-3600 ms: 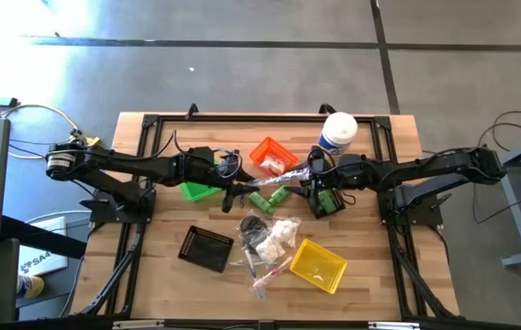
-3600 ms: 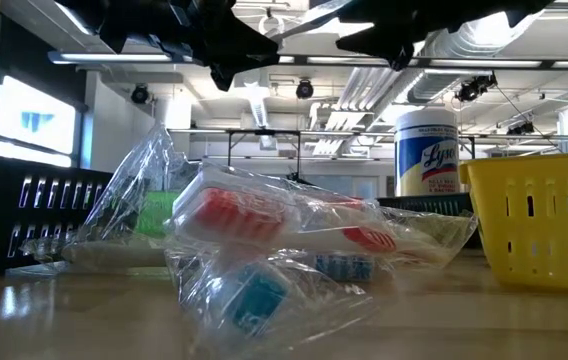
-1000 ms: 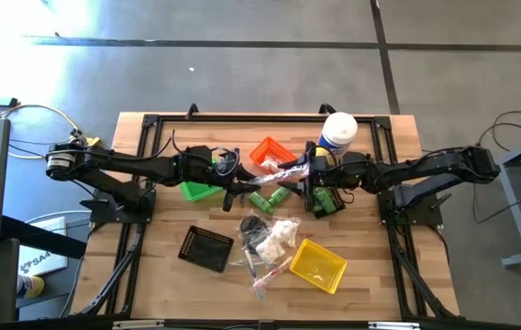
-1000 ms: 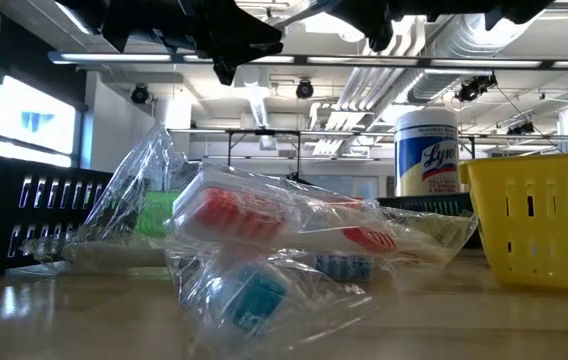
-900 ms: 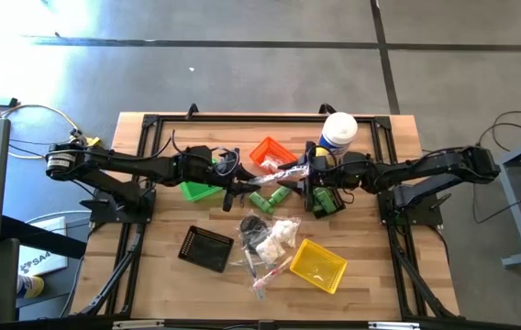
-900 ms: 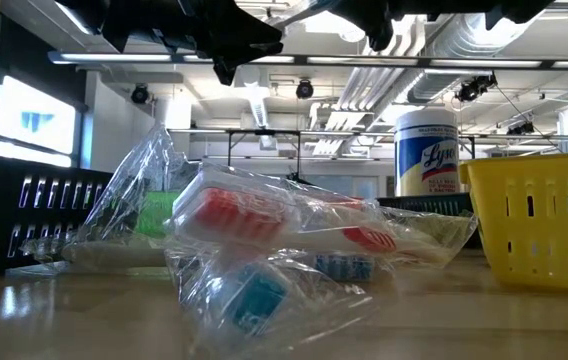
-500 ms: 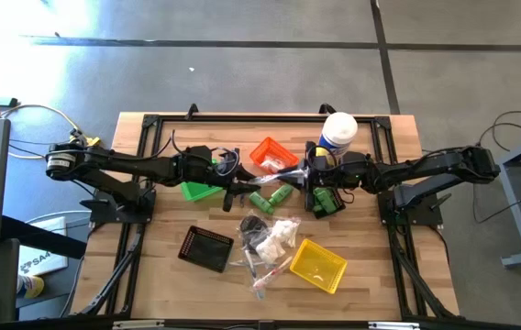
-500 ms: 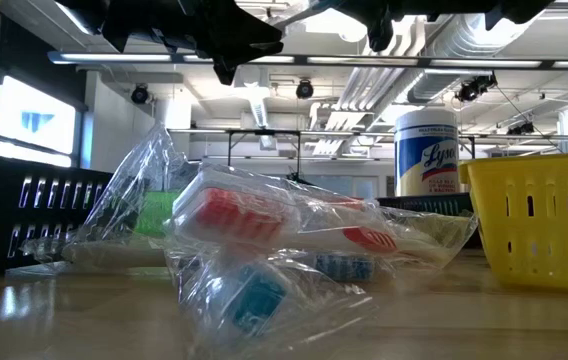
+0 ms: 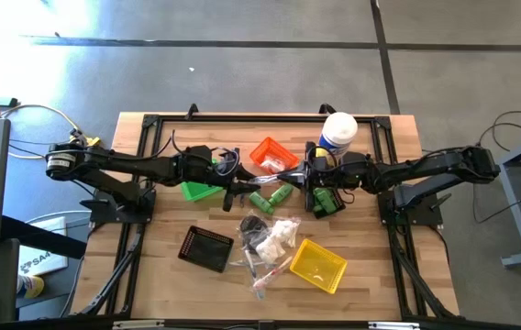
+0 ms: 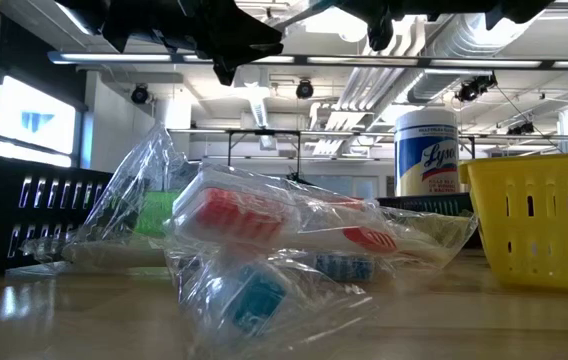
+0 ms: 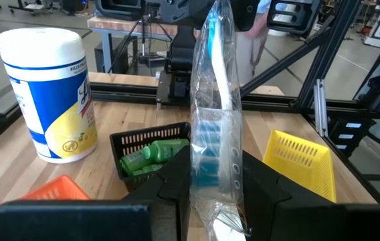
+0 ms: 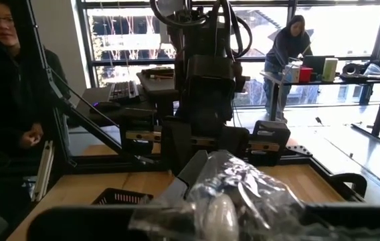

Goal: Pick & Place Travel size toiletries
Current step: Put the blue toothbrush into the yellow bin

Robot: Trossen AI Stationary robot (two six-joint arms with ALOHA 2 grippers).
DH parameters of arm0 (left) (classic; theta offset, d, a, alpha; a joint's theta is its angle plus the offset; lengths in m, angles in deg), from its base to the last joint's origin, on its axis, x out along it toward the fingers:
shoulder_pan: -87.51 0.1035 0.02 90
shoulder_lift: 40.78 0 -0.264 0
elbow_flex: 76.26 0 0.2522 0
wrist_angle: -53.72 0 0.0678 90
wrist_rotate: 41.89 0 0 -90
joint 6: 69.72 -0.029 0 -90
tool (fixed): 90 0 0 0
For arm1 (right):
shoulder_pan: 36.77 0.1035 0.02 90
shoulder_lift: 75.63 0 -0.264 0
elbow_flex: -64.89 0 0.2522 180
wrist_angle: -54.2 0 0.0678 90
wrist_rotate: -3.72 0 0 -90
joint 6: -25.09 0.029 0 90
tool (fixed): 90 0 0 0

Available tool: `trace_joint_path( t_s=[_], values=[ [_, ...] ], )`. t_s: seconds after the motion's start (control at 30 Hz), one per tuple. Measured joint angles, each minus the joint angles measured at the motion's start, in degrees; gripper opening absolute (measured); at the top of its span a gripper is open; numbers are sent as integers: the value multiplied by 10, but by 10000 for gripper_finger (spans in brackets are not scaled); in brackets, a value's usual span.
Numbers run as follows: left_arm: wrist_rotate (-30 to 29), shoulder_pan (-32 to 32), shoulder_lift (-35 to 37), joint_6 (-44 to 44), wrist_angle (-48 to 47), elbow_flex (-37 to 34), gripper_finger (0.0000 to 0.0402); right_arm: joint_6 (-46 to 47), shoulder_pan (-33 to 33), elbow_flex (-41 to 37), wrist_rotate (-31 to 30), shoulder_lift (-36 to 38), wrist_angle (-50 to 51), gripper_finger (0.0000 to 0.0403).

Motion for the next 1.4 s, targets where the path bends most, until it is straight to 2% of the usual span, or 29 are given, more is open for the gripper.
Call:
trace_joint_path(
  t_s=[0.23, 0.5, 0.63, 0.83, 1.0, 1.4],
  values=[
    [-16, 0, 0, 0, 0, 0, 95, 1, 0, 0, -14, 0, 0, 12],
    [-28, 0, 0, -2, 0, 0, 182, 1, 0, 0, -15, 0, 1, 12],
    [-29, 0, 11, 0, -6, 0, 206, -1, 0, 0, -14, 4, 4, 12],
    [-33, 0, 79, -15, -64, 0, 209, -7, 0, 0, -16, 22, 33, 12],
    [-100, 0, 142, -15, -158, 1, 209, -14, 0, 0, -26, 37, 45, 12],
    [-104, 0, 150, -1, -200, 0, 209, 7, 0, 5, -28, 66, 114, 12]
  ],
)
